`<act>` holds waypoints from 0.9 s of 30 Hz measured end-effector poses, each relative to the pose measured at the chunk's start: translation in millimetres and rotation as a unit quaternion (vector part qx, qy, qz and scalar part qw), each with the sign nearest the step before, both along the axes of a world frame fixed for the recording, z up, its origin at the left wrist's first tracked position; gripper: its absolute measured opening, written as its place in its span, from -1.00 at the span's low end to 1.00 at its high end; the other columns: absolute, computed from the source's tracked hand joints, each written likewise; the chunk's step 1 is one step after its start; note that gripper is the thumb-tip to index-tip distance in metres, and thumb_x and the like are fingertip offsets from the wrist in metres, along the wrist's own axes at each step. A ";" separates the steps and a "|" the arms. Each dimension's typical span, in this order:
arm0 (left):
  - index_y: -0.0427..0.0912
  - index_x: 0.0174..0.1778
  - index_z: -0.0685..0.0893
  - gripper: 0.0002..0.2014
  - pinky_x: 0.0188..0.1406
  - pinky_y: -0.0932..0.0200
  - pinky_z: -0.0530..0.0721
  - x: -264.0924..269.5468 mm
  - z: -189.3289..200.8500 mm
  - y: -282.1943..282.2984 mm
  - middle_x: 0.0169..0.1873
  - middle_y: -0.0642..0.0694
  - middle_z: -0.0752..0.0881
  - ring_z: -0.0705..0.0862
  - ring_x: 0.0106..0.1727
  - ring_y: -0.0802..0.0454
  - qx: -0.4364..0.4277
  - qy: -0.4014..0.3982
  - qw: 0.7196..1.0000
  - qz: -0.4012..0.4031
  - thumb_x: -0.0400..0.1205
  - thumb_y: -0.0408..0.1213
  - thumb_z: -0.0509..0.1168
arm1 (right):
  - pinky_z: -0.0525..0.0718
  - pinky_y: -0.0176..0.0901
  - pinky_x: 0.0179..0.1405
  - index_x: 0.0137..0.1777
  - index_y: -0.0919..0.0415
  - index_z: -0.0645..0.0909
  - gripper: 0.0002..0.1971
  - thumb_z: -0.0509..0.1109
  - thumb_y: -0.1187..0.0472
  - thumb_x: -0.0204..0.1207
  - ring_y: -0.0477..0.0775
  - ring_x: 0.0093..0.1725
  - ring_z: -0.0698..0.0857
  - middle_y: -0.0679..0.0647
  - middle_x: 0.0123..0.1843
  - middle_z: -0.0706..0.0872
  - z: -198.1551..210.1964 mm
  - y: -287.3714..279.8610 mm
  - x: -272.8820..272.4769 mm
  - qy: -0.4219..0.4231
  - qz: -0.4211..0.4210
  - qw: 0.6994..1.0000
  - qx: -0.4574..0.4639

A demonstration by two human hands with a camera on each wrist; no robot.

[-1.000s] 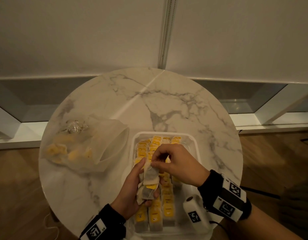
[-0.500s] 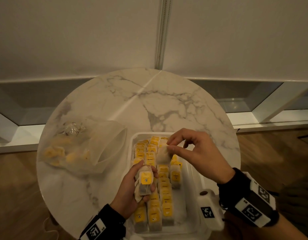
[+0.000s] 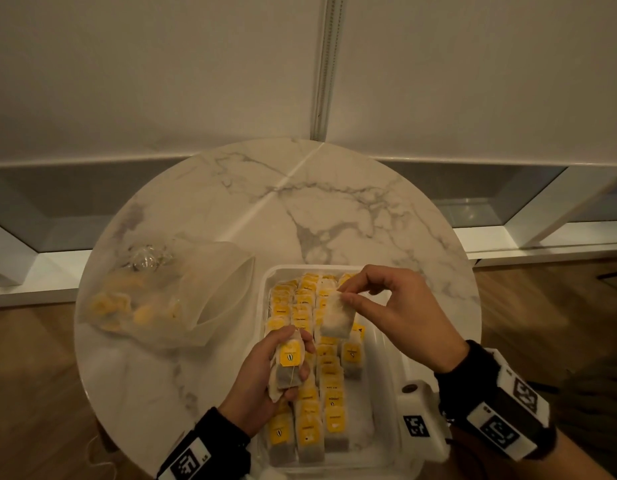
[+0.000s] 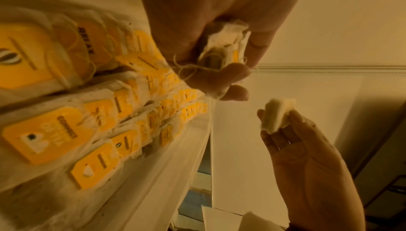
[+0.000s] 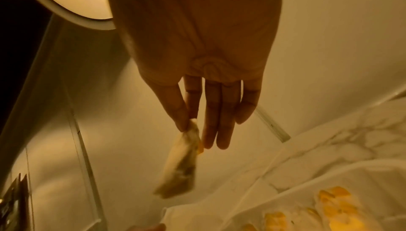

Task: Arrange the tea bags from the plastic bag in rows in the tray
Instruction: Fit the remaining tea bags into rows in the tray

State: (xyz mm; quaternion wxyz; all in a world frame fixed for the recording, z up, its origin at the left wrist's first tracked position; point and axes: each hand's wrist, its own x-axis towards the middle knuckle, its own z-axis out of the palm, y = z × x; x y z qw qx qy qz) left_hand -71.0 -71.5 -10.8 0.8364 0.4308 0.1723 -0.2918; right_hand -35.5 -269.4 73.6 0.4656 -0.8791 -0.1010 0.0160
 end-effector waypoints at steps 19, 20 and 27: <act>-0.26 0.08 0.72 -0.64 -0.68 0.30 0.39 -3.7 6.6 -1.7 -0.23 -0.20 0.69 0.60 -0.45 0.00 0.081 -0.132 0.988 -0.004 0.47 -0.12 0.46 | 0.78 -0.08 -0.23 -0.23 0.20 0.70 -0.89 0.49 0.30 0.54 0.00 -0.39 0.81 0.01 -0.30 0.80 -0.8 6.1 -6.5 0.097 0.014 0.995 -0.003; -0.25 0.11 0.72 -0.64 -0.68 0.30 0.40 -3.8 7.3 -2.0 -0.29 -0.20 0.67 0.60 -0.46 0.00 0.084 -0.136 0.987 -0.011 0.48 -0.12 0.45 | 0.77 -0.12 -0.25 -0.22 0.22 0.69 -0.89 0.49 0.31 0.54 0.03 -0.37 0.82 0.04 -0.29 0.81 -0.6 7.6 -7.4 0.109 0.019 0.994 0.021; -0.20 -0.17 0.71 -0.72 -0.73 0.30 0.42 -5.6 7.1 -4.8 -0.45 -0.21 0.59 0.56 -0.58 0.03 0.052 -0.143 0.987 -0.052 0.41 -0.07 0.52 | 0.62 -0.19 -0.38 -0.14 0.37 0.67 -0.87 0.42 0.31 0.61 0.17 -0.37 0.83 0.13 -0.30 0.81 -5.8 14.9 -10.9 0.164 0.036 0.978 0.126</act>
